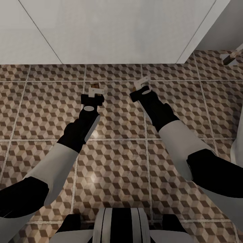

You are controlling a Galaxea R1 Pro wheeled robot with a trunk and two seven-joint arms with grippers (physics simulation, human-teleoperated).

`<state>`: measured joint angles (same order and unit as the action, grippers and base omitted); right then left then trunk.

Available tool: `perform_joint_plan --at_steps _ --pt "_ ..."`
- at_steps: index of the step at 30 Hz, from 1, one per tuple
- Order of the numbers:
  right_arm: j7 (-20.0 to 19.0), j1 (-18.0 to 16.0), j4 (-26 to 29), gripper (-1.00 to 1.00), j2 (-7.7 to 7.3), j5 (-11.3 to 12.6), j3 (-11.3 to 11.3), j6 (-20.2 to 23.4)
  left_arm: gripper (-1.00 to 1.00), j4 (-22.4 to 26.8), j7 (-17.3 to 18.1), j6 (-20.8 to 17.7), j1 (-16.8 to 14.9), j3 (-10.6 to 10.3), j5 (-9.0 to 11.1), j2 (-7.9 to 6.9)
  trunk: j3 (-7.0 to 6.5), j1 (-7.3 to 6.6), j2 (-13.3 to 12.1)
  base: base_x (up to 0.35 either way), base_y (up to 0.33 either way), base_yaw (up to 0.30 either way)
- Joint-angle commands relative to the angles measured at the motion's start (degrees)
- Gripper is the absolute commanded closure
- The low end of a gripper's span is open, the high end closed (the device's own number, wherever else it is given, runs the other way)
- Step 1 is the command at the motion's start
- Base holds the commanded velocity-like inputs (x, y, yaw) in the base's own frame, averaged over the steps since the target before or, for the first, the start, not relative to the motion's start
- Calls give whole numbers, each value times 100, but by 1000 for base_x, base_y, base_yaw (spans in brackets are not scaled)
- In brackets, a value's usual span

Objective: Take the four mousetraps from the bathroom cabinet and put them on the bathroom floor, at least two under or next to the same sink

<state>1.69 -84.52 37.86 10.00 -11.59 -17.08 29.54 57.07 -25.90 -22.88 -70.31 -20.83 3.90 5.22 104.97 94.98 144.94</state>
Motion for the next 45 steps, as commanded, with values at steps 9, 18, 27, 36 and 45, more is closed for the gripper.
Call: perform_joint_plan --at_steps 9,18,27,36,45 --pt "15 -2 -32 100 0 -19 -14 29 100 6 -47 -23 32 -18 40 -3 3 -1 1 0 0 0" --pt "22 -2 -33 100 0 -22 -14 25 100 -28 -34 -18 145 -54 40 2 3 -1 1 0 0 0" --pt "23 -2 -41 100 0 -20 -14 25 100 -117 -56 -14 282 -356 40 -3 3 -1 1 105 0 0" --pt "18 -3 -182 100 0 -19 -14 1 100 -172 -57 -13 289 -361 40 -3 3 -1 1 251 0 0" --pt "57 -3 -1010 100 0 -28 -15 -799 100 -200 -57 -6 295 -367 40 -3 3 -1 1 13 0 0"
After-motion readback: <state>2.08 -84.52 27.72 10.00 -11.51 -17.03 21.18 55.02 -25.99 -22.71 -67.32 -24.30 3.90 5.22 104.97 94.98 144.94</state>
